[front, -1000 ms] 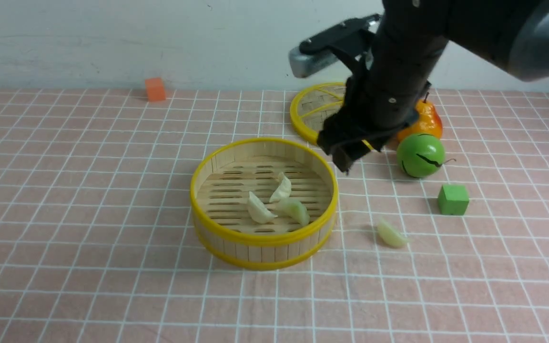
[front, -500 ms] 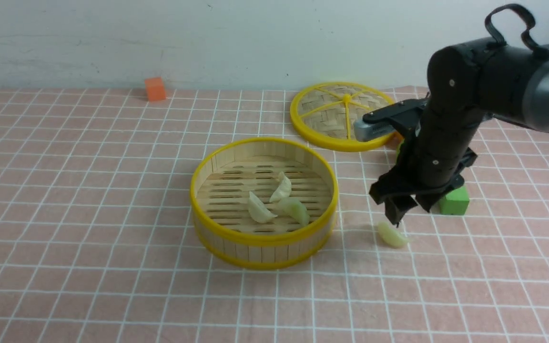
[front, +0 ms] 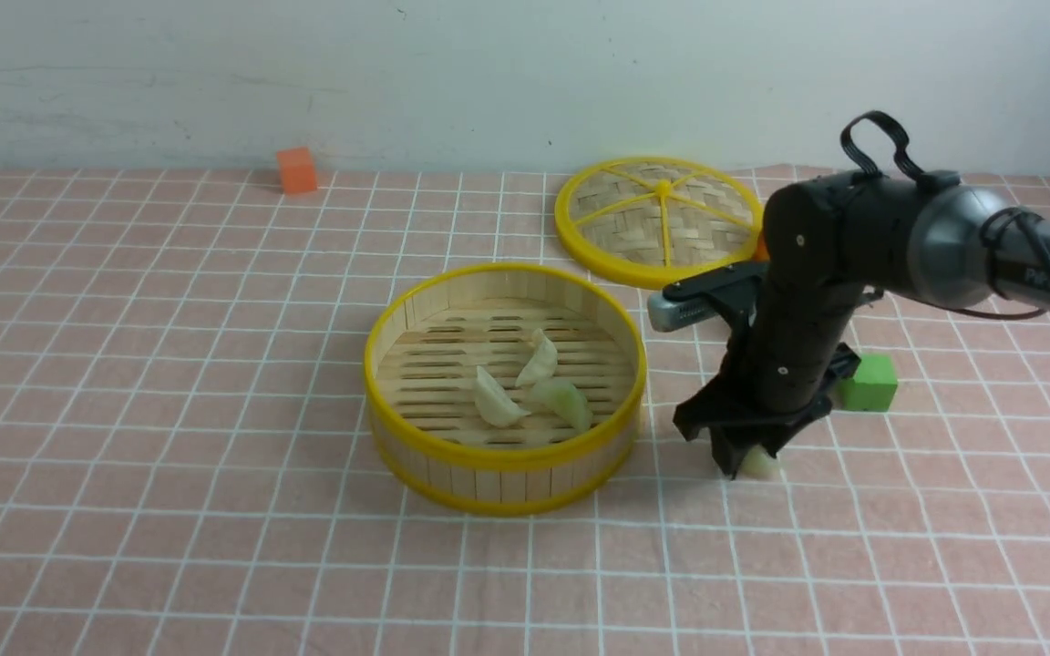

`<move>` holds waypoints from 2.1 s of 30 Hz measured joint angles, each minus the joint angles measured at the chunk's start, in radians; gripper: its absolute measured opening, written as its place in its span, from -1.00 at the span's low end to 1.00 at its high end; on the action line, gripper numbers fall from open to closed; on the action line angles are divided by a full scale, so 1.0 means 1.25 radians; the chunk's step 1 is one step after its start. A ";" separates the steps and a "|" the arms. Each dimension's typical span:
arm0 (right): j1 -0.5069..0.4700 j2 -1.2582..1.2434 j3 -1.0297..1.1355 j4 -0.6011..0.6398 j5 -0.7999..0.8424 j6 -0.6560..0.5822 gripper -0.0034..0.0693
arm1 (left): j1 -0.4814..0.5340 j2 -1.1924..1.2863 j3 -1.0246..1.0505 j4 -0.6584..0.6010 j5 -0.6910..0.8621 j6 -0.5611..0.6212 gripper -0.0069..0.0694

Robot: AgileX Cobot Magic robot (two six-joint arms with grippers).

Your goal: Put the dumplings into the steamer on the table with the pink tablecloth.

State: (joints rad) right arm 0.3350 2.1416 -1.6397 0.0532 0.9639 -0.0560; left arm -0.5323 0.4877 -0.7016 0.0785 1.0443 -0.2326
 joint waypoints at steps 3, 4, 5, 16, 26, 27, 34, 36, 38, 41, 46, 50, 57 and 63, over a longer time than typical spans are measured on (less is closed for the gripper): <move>0.000 0.000 -0.026 0.001 0.032 0.000 -0.25 | 0.000 0.000 0.000 0.000 0.000 0.000 -0.44; 0.000 0.000 -0.042 0.002 0.045 0.000 -0.24 | 0.000 0.000 0.000 0.000 0.000 0.000 -0.44; 0.000 0.000 -0.046 0.003 0.048 0.000 -0.24 | 0.000 0.000 0.000 0.000 0.000 0.000 -0.44; 0.141 -0.011 -0.371 0.062 0.124 0.000 -0.24 | 0.000 0.000 0.000 0.004 -0.012 0.000 -0.44; 0.261 0.108 -0.409 0.003 -0.063 0.000 -0.24 | 0.000 0.000 0.000 0.003 -0.015 0.000 -0.43; 0.263 0.124 -0.409 0.002 -0.077 0.001 -0.24 | 0.000 0.000 0.000 0.003 -0.015 0.000 -0.43; 0.266 0.191 -0.409 -0.009 -0.150 0.030 -0.24 | 0.000 0.000 0.000 0.001 -0.001 0.000 -0.43; 0.266 0.194 -0.409 -0.010 -0.158 0.039 -0.19 | 0.000 0.000 0.000 0.001 0.001 0.000 -0.43; 0.266 0.195 -0.409 -0.015 -0.155 0.045 -0.01 | 0.000 0.000 0.000 0.001 -0.001 0.000 -0.43; 0.266 0.193 -0.410 -0.020 -0.144 0.045 0.25 | 0.000 0.000 0.000 0.000 -0.024 0.000 -0.43; 0.266 0.133 -0.447 -0.022 -0.023 0.045 0.46 | 0.000 0.000 0.000 -0.027 -0.094 0.000 -0.43; 0.266 0.070 -0.478 -0.030 0.044 0.045 0.32 | 0.000 0.000 0.000 -0.041 -0.114 0.000 -0.43; 0.266 -0.124 -0.488 -0.054 0.220 -0.026 -0.54 | 0.000 0.000 0.000 -0.042 -0.118 0.000 -0.40; 0.266 -0.282 -0.346 -0.043 0.228 -0.054 -0.96 | 0.000 0.000 0.001 -0.043 -0.119 0.000 -0.39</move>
State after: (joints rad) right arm 0.6672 1.7890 -2.0728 0.0000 1.2484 -0.1232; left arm -0.5323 0.4877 -0.7008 0.0249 0.8961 -0.2326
